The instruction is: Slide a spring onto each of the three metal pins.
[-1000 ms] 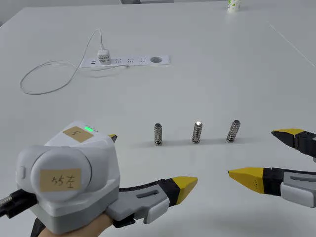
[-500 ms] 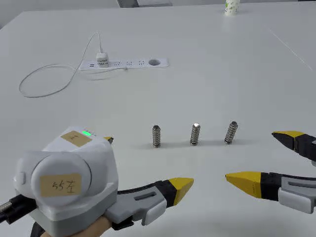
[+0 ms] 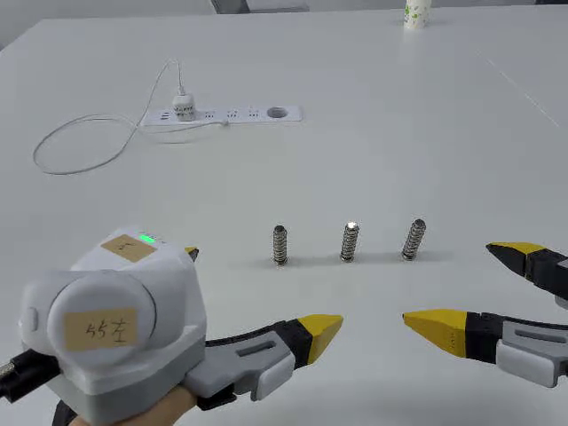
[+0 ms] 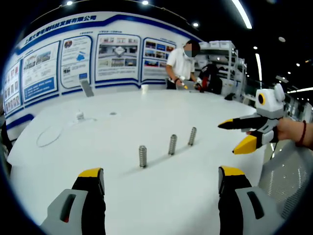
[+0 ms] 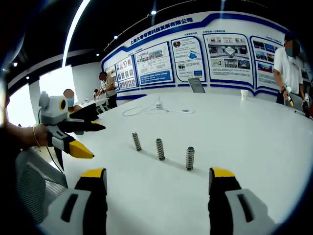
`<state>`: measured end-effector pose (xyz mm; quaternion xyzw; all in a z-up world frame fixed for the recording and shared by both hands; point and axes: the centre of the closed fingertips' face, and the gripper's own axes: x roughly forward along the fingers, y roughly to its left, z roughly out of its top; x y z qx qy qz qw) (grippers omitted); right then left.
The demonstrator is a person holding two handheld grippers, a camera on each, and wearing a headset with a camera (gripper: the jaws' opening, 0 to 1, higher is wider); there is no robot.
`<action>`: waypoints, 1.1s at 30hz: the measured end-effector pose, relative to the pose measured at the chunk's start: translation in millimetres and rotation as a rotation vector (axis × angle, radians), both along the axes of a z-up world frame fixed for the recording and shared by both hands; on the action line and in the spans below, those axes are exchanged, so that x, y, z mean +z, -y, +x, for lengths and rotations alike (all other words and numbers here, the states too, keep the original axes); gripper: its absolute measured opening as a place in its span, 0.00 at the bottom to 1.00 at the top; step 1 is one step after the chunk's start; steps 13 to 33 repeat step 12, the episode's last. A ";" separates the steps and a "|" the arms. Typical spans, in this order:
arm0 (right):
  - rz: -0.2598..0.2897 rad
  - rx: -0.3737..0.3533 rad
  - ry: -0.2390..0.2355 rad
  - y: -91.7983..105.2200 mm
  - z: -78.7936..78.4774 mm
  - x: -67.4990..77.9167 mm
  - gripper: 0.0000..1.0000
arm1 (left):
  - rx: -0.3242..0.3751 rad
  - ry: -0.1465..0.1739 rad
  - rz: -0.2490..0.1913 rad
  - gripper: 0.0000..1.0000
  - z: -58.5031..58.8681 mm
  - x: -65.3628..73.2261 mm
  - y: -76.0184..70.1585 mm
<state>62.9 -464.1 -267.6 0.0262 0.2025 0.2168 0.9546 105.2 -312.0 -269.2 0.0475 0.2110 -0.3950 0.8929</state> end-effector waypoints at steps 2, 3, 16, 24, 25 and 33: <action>0.021 0.012 -0.005 -3.4 -0.8 0.6 0.87 | 0.001 -0.001 -0.001 0.99 0.4 -0.4 0.1; 0.026 0.012 -0.005 -3.7 -0.6 0.7 0.87 | 0.002 -0.002 -0.001 0.99 0.5 -0.6 0.4; 0.021 0.001 0.004 -0.5 0.9 0.9 0.87 | -0.002 -0.004 0.005 0.97 -0.9 -2.5 1.4; 0.021 0.001 0.004 -0.5 0.9 0.9 0.87 | -0.002 -0.004 0.005 0.97 -0.9 -2.5 1.4; 0.021 0.001 0.004 -0.5 0.9 0.9 0.87 | -0.002 -0.004 0.005 0.97 -0.9 -2.5 1.4; 0.021 0.001 0.004 -0.5 0.9 0.9 0.87 | -0.002 -0.004 0.005 0.97 -0.9 -2.5 1.4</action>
